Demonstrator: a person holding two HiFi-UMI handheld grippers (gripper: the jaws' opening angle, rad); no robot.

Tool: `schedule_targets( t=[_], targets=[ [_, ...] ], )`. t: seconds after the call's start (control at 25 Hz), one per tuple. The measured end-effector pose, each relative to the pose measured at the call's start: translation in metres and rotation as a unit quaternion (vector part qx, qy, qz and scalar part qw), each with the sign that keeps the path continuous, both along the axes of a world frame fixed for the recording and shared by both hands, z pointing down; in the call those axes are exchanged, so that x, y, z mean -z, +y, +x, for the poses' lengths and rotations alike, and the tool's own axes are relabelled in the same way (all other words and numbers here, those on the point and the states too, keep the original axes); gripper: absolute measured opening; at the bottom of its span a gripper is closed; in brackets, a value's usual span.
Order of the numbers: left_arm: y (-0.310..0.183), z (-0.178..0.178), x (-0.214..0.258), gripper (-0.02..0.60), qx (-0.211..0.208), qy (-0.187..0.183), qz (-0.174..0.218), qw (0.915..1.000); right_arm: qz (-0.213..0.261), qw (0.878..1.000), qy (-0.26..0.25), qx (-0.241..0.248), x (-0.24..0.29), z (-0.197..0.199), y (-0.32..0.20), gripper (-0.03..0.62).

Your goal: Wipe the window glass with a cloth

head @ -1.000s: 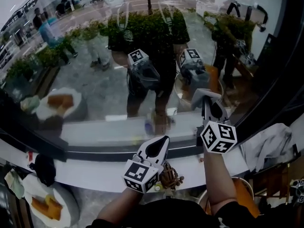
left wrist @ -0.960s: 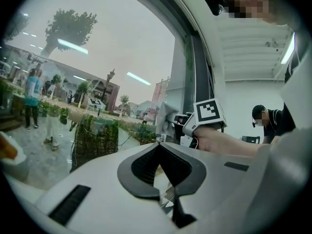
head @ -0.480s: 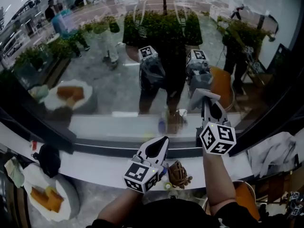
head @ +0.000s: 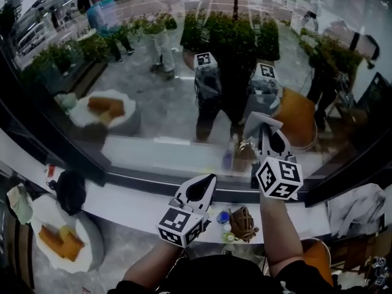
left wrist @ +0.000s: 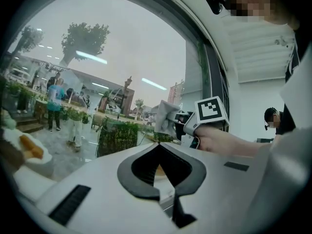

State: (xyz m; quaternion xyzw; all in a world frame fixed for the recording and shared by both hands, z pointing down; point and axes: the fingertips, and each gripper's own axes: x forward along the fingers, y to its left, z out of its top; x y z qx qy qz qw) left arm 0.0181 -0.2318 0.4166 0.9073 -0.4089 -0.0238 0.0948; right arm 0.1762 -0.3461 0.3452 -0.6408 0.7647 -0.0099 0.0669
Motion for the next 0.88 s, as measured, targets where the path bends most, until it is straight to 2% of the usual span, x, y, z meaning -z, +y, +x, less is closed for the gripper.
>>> schedule_targets(
  t=[0.24,0.88],
  targets=[
    [0.0,-0.062,-0.014,0.008,0.024,-0.003,-0.008,0.9997,-0.003,1.0,0.005,0.027,-0.012,-0.072,-0.007,0.041],
    [-0.006,-0.184,-0.022,0.008,0.106,0.007,-0.013,0.9943,-0.02,0.993,0.013,0.118,-0.031,-0.233,-0.03,0.041]
  ],
)
